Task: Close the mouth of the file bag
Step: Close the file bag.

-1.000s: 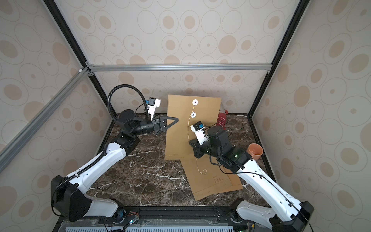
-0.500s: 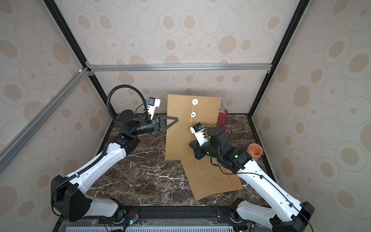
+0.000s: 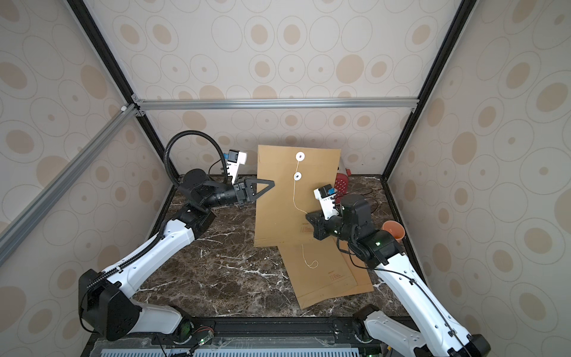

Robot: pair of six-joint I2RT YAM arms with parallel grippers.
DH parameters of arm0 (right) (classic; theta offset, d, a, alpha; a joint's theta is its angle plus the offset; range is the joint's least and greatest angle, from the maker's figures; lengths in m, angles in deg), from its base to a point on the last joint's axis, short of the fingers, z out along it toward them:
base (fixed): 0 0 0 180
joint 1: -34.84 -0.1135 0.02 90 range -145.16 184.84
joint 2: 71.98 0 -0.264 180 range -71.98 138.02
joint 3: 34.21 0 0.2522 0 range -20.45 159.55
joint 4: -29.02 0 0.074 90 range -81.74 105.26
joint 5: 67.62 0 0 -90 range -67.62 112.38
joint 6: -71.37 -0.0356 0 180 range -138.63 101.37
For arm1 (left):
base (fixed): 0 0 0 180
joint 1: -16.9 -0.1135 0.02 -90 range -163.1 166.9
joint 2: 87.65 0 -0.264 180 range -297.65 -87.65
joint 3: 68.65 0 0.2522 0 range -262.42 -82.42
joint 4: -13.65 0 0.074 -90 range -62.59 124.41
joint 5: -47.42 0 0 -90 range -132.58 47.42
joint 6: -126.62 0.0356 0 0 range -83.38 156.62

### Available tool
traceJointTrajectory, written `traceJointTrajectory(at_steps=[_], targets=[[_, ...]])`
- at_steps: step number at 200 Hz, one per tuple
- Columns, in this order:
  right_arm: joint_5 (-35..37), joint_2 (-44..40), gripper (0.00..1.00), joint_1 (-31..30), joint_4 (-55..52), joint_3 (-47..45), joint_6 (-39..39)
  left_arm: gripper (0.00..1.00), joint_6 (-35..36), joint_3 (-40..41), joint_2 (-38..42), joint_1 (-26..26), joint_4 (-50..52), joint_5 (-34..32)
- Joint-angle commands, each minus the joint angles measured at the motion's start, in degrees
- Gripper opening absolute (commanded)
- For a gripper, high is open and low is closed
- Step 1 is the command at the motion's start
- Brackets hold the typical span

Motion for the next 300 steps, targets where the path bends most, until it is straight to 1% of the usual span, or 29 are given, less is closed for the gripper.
traceJointTrajectory(at_steps=[1,30,65,92,100,103,113,132,156,197,241,263,290,300], targets=[[-5.37,-1.27,0.00,2.01,2.87,-0.24,-2.56,0.00,-1.08,-0.38,0.11,-0.27,-3.33,0.65],[-3.31,-1.67,0.00,4.49,0.58,1.55,-2.53,0.00,-1.17,-0.47,-0.08,-0.27,-3.37,0.91],[-6.89,-1.20,0.00,10.86,-1.84,5.05,-3.35,0.00,-0.95,-0.39,-0.17,-0.18,-3.20,0.83],[-8.07,0.95,0.00,14.85,-5.21,9.83,-1.52,0.00,-0.47,-0.38,-0.35,-0.13,-2.97,0.90],[-8.64,1.88,0.00,15.08,-6.22,11.42,-0.86,0.00,-0.47,-0.30,-0.26,-0.12,-3.18,0.98],[-8.78,2.43,0.00,16.67,-6.77,12.13,-0.60,0.00,-0.47,-0.22,-0.18,-0.13,-3.24,0.98],[-8.69,4.27,0.00,17.78,-9.12,14.68,0.95,0.00,-0.18,-0.27,0.18,-0.13,-3.05,1.01],[-6.83,7.40,0.00,18.58,-13.29,19.53,3.69,0.00,1.53,-0.55,0.92,-0.16,-0.88,0.92],[-5.41,9.94,0.00,19.02,-15.64,24.42,5.83,0.00,4.97,-0.98,1.70,-0.19,3.29,0.39],[-3.37,14.23,0.00,19.98,-20.04,31.89,8.50,0.00,4.75,-1.09,1.24,-0.17,3.12,0.65],[-2.10,16.76,0.00,20.18,-22.28,37.24,8.52,0.00,5.41,-1.17,1.35,-0.16,4.06,0.12],[-3.22,17.51,0.00,20.18,-23.05,40.83,7.83,0.00,5.39,-1.23,1.30,-0.19,4.06,0.17],[-1.65,19.41,0.00,20.18,-25.44,45.24,8.35,0.00,5.42,-1.35,1.41,-0.16,4.32,0.39],[-2.41,19.97,0.00,20.18,-26.04,46.43,8.17,0.00,5.42,-1.39,1.50,-0.17,4.29,0.38]])
